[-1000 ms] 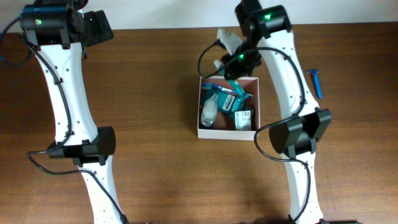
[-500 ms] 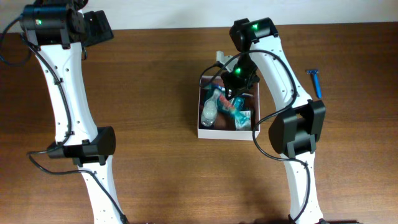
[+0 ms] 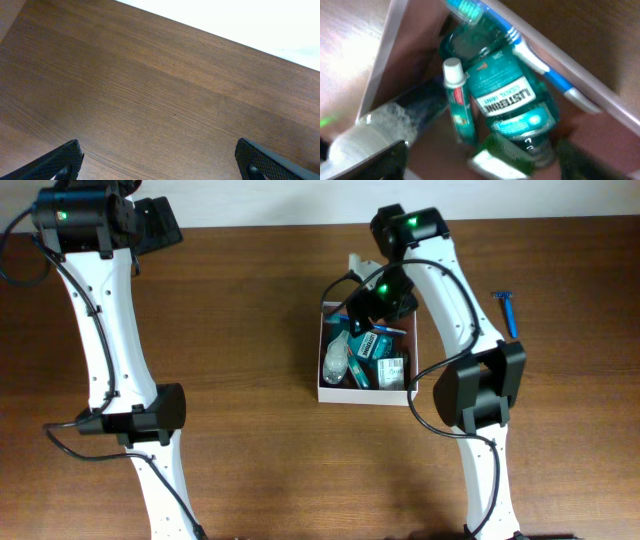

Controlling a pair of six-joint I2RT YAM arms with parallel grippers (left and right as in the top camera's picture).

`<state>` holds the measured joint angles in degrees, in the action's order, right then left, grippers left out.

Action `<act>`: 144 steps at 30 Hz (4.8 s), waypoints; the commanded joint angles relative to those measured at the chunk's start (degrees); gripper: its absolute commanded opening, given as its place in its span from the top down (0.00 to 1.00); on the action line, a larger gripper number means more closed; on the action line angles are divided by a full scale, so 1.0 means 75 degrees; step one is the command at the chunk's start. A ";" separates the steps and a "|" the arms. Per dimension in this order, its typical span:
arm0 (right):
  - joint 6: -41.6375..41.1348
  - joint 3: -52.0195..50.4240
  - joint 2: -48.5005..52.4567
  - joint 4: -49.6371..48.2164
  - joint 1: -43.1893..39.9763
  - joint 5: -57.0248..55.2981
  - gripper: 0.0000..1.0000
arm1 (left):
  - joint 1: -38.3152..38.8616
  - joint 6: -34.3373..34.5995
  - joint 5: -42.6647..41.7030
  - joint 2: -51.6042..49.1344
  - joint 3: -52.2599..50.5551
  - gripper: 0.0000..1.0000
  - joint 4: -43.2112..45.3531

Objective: Pack container
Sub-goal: 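Release the tube and move the right gripper toward the blue razor, then lower the right gripper over the blue razor and close on its handle, then lift the razor with the right gripper and carry it over the box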

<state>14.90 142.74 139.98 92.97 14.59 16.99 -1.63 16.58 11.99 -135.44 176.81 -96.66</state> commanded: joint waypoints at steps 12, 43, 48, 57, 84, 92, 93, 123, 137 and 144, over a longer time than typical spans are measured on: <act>-0.2614 0.2119 -0.0615 0.0411 -0.3468 0.0125 0.01 | 0.0017 0.0096 -0.0032 0.0157 -0.0029 0.01 -0.0003; 0.0189 -0.2471 -0.0533 -0.2938 -0.4299 -0.2326 0.01 | 0.0015 0.0096 -0.0032 0.0157 -0.0029 0.01 -0.0003; 0.0189 -0.2649 -0.0262 -0.3063 -0.4299 -0.2302 0.01 | 0.0017 0.0096 -0.0032 0.0157 -0.0029 0.01 -0.0003; 0.0647 -0.2649 -0.0026 -0.3159 -0.4299 -0.2215 0.01 | 0.0017 0.0096 -0.0032 0.0157 -0.0029 0.01 -0.0003; 0.0778 -0.2661 0.0650 -0.3759 -0.4299 -0.2215 0.51 | 0.0017 0.0096 -0.0032 0.0157 -0.0029 0.01 -0.0003; 0.0755 -0.2658 0.0650 -0.3867 -0.4299 -0.2218 0.70 | 0.0017 0.0096 -0.0032 0.0157 -0.0029 0.01 -0.0003; 0.0752 -0.2658 0.0650 -0.3870 -0.4299 -0.2218 0.75 | 0.0017 0.0096 -0.0032 0.0160 -0.0029 0.00 -0.0003; 0.0551 0.1953 0.0627 -0.0356 -0.3089 0.0169 0.97 | 0.0017 0.0096 -0.0032 0.0157 -0.0029 0.01 -0.0003; -0.0860 0.2690 0.0425 0.0586 -0.0871 0.0510 0.96 | 0.0017 0.0096 -0.0032 0.0157 -0.0029 0.01 -0.0003; -0.0851 0.2669 0.0353 0.0586 0.0166 -0.0737 0.96 | 0.0017 0.0096 -0.0032 0.0157 -0.0029 0.00 -0.0003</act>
<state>9.13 162.21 144.90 96.99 13.80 17.45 -1.63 16.60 11.99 -135.44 176.81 -96.66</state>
